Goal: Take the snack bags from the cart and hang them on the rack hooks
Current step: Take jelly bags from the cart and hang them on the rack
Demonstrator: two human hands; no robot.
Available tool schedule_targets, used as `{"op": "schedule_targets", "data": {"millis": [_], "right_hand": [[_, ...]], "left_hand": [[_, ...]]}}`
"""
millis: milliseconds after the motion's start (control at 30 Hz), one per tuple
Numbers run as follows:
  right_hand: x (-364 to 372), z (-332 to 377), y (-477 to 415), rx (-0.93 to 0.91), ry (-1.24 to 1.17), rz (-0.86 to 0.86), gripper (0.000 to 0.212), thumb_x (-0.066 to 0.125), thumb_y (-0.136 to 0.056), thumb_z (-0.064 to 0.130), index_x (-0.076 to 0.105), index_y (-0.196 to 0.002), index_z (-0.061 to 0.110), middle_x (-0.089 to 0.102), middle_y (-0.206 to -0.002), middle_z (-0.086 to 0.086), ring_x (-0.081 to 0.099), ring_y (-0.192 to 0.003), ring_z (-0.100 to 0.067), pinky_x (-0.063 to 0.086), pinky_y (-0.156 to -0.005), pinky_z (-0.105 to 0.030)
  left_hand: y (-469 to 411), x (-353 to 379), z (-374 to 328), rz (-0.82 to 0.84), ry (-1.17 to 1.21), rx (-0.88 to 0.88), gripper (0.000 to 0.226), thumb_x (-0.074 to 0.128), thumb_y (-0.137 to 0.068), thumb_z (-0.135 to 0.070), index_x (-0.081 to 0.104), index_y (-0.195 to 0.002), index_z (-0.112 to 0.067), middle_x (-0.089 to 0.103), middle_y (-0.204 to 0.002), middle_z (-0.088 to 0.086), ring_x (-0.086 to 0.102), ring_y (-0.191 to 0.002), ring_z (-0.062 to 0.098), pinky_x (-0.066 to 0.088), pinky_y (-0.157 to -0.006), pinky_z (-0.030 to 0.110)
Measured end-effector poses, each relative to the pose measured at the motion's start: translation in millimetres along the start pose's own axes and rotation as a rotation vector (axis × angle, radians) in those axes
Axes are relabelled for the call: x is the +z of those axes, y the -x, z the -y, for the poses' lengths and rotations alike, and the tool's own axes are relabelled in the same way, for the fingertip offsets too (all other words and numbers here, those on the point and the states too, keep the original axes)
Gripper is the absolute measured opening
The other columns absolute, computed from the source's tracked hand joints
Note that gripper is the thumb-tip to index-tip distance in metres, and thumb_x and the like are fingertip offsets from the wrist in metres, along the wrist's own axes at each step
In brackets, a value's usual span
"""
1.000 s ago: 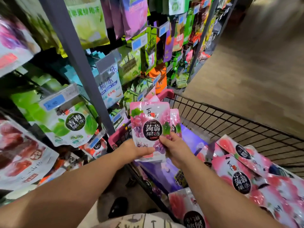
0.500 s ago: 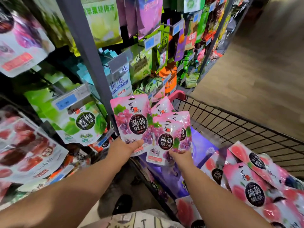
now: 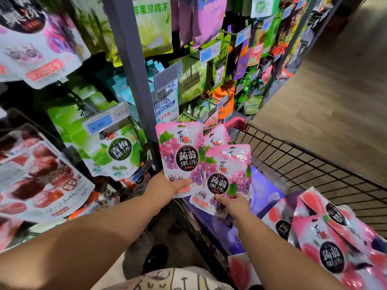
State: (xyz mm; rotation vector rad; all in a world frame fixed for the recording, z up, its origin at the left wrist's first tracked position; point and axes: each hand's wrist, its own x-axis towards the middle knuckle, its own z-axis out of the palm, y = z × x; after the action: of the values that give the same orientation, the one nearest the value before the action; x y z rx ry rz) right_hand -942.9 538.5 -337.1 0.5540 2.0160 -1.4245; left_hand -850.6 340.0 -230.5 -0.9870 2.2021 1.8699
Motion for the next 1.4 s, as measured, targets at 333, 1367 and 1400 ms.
{"op": "schedule_targets", "data": {"millis": [333, 1367, 1400], "right_hand": [[-29.9, 13.2, 24.7, -0.162, -0.074, 0.037, 0.017, 0.069, -0.089, 0.018, 0.068, -0.093, 0.002, 0.071, -0.091, -0.02, 0.059, -0.075, -0.024, 0.047, -0.071, -0.04], [47.1, 219.3, 199.3, -0.886, 0.264, 0.61, 0.075, 0.089, -0.063, 0.042, 0.049, -0.126, 0.035, 0.067, -0.114, 0.016, 0.064, -0.105, -0.004, 0.051, -0.091, -0.03], [50.2, 222.4, 200.0, -0.896, 0.25, 0.602, 0.084, 0.092, -0.057, 0.044, 0.048, -0.129, 0.035, 0.064, -0.121, 0.014, 0.062, -0.111, -0.008, 0.052, -0.093, -0.034]], "left_hand": [[5.2, -8.0, 1.3, -0.015, 0.137, -0.057, 0.039, 0.08, -0.077, -0.022, 0.068, -0.114, -0.02, 0.071, -0.109, -0.006, 0.065, -0.095, 0.009, 0.046, -0.078, 0.022], [103.6, -124.9, -103.4, -0.331, 0.293, 0.33, 0.017, 0.076, -0.08, -0.025, 0.06, -0.075, -0.026, 0.058, -0.043, -0.023, 0.052, -0.04, -0.013, 0.037, -0.038, 0.007], [105.2, -127.9, -105.8, -0.347, 0.274, 0.338, 0.015, 0.077, -0.079, -0.026, 0.062, -0.077, -0.025, 0.061, -0.048, -0.019, 0.053, -0.041, -0.012, 0.036, -0.038, 0.006]]}}
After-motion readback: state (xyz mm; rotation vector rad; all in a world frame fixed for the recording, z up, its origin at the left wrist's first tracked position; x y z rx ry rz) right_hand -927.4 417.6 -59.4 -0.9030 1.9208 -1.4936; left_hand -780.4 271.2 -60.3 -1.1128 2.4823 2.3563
